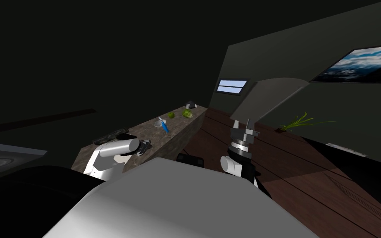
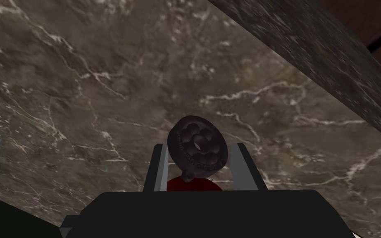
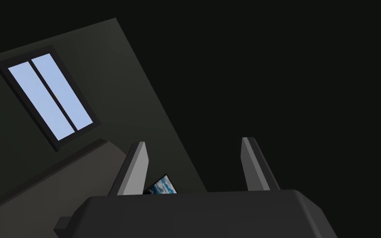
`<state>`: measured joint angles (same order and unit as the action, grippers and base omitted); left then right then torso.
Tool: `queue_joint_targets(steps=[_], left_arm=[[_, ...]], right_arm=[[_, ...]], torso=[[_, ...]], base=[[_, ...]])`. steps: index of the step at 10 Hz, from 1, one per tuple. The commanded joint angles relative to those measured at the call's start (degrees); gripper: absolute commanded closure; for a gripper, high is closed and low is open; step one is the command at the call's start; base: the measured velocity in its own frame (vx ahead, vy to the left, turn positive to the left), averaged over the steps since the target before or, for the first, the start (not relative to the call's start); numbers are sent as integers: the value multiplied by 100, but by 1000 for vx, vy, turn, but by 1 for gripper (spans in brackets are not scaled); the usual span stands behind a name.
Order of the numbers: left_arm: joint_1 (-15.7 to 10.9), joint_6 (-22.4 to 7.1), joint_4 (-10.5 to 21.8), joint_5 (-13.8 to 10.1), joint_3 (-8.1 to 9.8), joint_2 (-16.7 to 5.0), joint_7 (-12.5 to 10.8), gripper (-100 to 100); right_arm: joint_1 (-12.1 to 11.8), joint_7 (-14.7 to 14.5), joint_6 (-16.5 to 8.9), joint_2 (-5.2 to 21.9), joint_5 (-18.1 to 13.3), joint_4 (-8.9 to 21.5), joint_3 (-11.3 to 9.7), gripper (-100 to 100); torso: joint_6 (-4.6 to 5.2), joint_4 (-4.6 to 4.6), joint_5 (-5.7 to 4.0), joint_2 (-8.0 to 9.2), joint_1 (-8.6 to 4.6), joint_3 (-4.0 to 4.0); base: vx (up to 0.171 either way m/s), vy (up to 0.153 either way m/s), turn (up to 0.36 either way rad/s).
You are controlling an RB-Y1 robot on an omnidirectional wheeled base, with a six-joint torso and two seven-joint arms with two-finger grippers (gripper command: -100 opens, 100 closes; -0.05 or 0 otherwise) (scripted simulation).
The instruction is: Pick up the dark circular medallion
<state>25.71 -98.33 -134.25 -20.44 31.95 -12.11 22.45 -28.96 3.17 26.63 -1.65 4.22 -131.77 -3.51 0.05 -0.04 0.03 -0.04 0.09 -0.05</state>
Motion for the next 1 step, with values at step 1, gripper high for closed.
queue_joint_targets(steps=[1], left_arm=[[0, 0, 0, 0, 0, 0, 0, 0]], right_arm=[[0, 0, 0, 0, 0, 0, 0, 0]], torso=[[0, 0, 0, 0, 0, 0]], base=[[0, 0, 0]])
